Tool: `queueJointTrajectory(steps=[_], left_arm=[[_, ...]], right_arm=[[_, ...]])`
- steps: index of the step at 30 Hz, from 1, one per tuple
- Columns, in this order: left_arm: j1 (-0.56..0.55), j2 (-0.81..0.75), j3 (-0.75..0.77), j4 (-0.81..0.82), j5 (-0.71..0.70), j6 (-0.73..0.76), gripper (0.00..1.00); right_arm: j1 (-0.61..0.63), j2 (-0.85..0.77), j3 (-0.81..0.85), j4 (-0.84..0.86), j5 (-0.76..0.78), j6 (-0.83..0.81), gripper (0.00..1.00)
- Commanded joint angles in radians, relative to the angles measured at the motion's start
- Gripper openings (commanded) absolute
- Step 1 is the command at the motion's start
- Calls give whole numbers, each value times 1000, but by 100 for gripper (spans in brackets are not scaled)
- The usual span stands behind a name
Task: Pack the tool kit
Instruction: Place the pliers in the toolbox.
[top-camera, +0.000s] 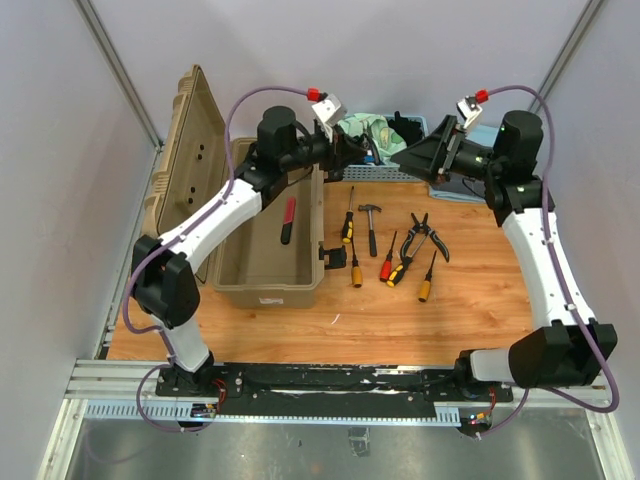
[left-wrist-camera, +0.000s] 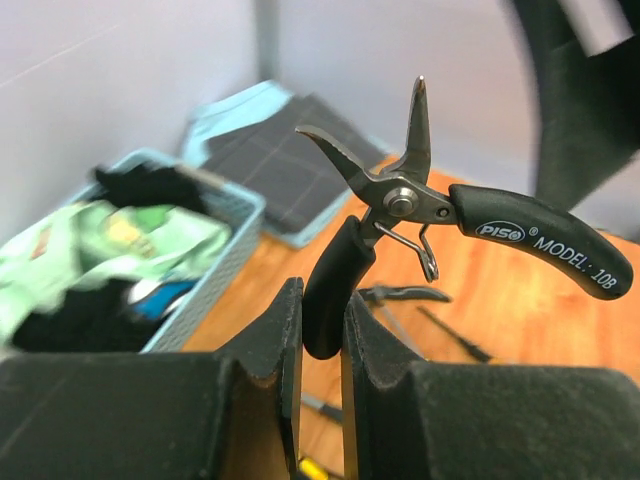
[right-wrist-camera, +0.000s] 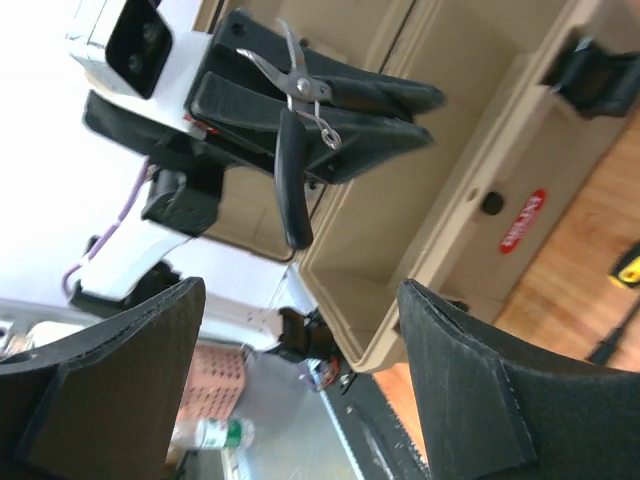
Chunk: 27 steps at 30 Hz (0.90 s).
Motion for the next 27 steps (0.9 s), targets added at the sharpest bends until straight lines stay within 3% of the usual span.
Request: queueJointTrajectory(steps=[1, 5, 10, 18, 27], left_arm=[[13, -76, 79, -277, -387, 160, 0], [27, -98, 77, -416, -597, 215, 0], [36, -137, 33, -553, -711, 273, 0], [112, -201, -122, -674, -773, 292, 0], [182, -172, -153, -738, -808, 310, 0]], right_arm=[[-61, -58, 65, -205, 139, -203, 79], [-86, -73, 47, -259, 165, -242, 79], [-99, -78, 22, -275, 173, -257, 79], [-132, -102, -6, -301, 159, -274, 79], [-158, -122, -39, -300, 141, -284, 80]])
